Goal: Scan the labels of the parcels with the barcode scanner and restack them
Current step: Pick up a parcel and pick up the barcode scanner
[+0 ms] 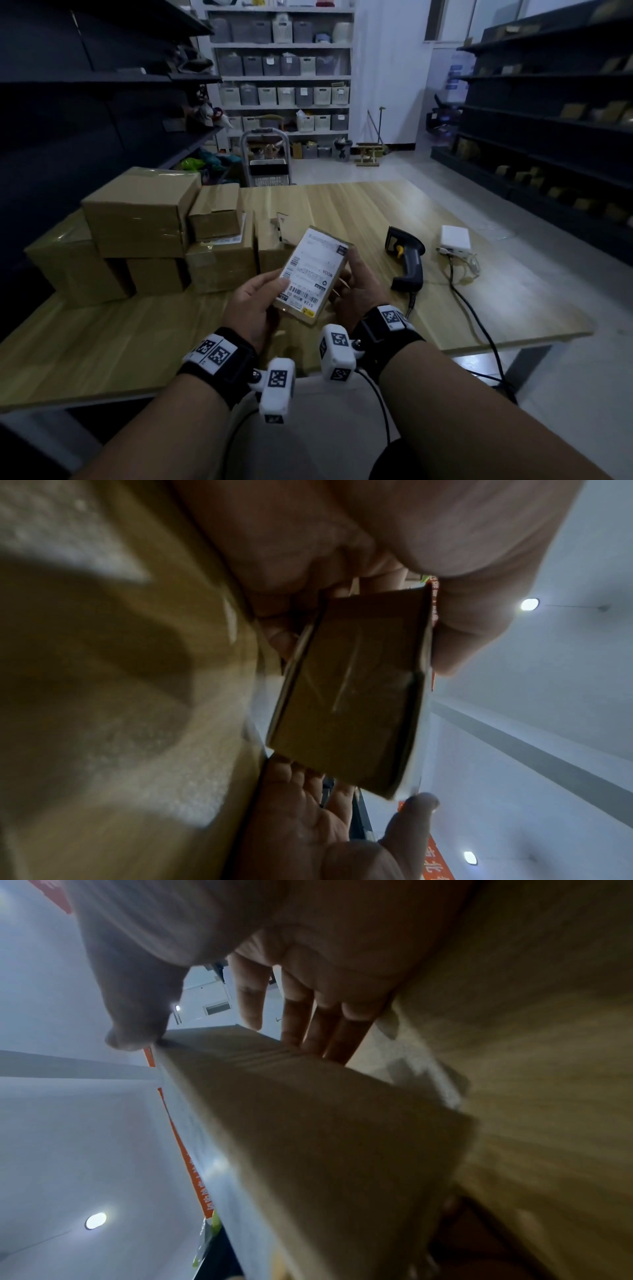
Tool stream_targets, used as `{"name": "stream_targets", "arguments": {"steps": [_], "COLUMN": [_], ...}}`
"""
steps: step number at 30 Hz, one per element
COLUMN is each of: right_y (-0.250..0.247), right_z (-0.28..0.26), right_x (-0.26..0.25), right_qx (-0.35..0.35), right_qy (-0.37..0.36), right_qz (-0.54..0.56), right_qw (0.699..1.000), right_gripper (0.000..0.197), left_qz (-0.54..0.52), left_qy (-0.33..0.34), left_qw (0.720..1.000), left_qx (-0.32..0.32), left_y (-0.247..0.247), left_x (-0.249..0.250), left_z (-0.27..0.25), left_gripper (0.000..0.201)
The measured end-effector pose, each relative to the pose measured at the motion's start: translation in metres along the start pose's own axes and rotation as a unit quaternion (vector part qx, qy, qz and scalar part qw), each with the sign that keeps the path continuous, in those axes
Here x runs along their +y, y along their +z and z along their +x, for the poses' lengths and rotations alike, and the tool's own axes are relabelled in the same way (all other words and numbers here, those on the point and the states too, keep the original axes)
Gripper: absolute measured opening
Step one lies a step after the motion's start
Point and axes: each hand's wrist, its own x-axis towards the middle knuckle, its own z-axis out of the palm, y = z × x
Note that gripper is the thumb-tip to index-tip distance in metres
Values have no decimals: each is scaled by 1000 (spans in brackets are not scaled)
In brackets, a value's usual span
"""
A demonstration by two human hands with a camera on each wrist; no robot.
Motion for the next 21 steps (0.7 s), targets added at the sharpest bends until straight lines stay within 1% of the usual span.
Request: {"name": "stream_targets", "arguments": {"steps": [1, 3, 4, 5, 8, 9, 10, 12, 14, 15, 17, 18, 19, 21], "right_y": [1, 1, 2, 4, 6, 6, 5, 2, 2, 1, -2, -4, -6, -9], "right_z": [-1, -1, -3, -5, -4, -4, -2, -2, -1, 0, 6, 7, 5, -1], "right_x": [-1, -1, -1, -1, -3, -4, -6, -8, -6, -4, -3, -3, -4, -5], "right_qx": [-3, -4, -3, 1, 22, 27, 31, 27, 17, 11, 4, -9, -32, -82], "right_qy": [6, 0, -3, -3, 9, 14, 14, 20, 25, 27, 25, 33, 54, 98], "right_qz": [12, 53, 73, 86, 119, 138, 155, 164, 147, 139, 127, 123, 128, 111], "right_qw": [1000, 999, 997, 996, 993, 990, 987, 986, 989, 990, 992, 992, 990, 986], "right_gripper": [91, 60, 47, 41, 37, 33, 28, 24, 23, 23, 25, 30, 39, 63], "left_qz": [-9, -22, -25, -27, -50, -56, -54, -34, -21, -27, -48, -61, -73, -92], "left_qy": [4, 19, 25, 27, 24, 22, 25, 31, 34, 32, 26, 22, 18, 11], "left_qw": [1000, 1000, 999, 999, 998, 998, 998, 999, 999, 998, 996, 995, 994, 993], "left_qx": [-3, -1, 1, 1, -5, -7, -5, 4, 21, 38, 72, 79, 80, 72], "left_y": [0, 0, 1, 1, 0, -1, -1, -1, 1, 1, 3, 2, 2, 0], "left_x": [-1, -2, -2, -2, -2, -2, -3, -3, -3, -2, -1, 0, 1, 2], "left_z": [0, -1, -1, -1, 1, 1, 0, 0, -2, -2, 0, 1, 2, 3], "left_gripper": [48, 53, 59, 68, 97, 102, 102, 92, 88, 82, 61, 53, 47, 37]}}
